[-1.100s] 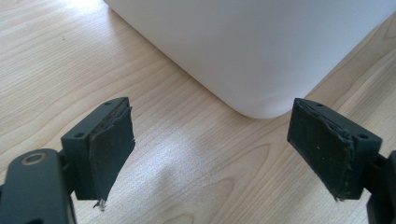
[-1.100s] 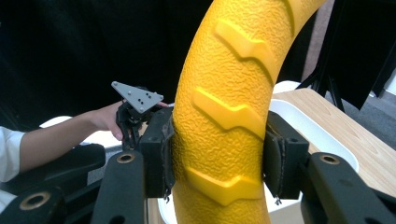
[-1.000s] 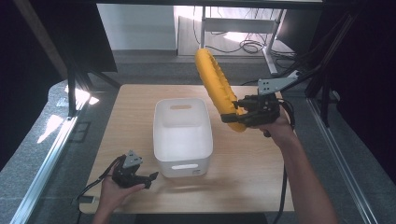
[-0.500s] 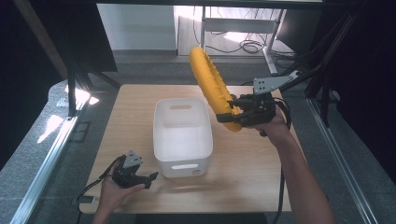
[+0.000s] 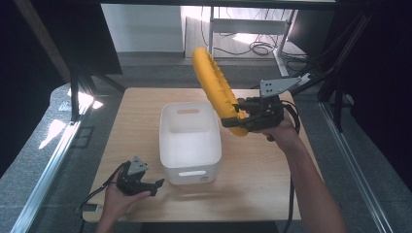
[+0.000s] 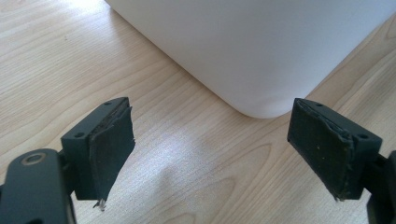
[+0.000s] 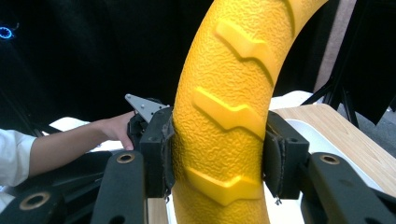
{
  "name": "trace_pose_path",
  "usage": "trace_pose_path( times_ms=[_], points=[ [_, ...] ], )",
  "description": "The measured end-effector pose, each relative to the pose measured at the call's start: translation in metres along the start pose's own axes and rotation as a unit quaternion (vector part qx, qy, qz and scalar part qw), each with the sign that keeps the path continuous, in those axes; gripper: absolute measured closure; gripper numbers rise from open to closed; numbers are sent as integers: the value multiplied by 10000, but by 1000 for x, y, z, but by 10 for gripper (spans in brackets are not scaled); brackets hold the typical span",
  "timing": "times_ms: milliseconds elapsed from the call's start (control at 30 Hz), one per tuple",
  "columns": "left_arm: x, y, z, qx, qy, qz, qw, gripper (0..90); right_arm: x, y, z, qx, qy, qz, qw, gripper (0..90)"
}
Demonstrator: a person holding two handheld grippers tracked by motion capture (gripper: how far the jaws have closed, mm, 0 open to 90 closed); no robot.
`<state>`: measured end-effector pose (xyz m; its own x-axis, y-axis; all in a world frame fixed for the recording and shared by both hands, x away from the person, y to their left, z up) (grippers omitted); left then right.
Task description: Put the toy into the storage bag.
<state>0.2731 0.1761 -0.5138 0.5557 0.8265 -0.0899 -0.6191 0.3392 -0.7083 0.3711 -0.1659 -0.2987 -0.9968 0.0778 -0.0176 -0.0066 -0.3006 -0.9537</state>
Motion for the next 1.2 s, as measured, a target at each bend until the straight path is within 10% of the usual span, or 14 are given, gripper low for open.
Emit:
trace_pose_path(
  times_ms=[1200],
  points=[
    [1, 0, 0, -2, -16, 9, 10000, 147, 12, -15, -16, -176, -317, 102, 9993, 516]
  ],
)
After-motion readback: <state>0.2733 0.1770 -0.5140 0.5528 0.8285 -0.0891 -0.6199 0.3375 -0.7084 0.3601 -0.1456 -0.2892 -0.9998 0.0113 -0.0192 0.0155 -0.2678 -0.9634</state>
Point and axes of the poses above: each handheld gripper's, and its own axes: z roughly backward along the jaws, y roughly out of its underside, x roughly to its left, the point moved 3 cm from there along -z, roughly forward along the jaws, and after that the axes turned 6 degrees about z, right-handed, at the moved point
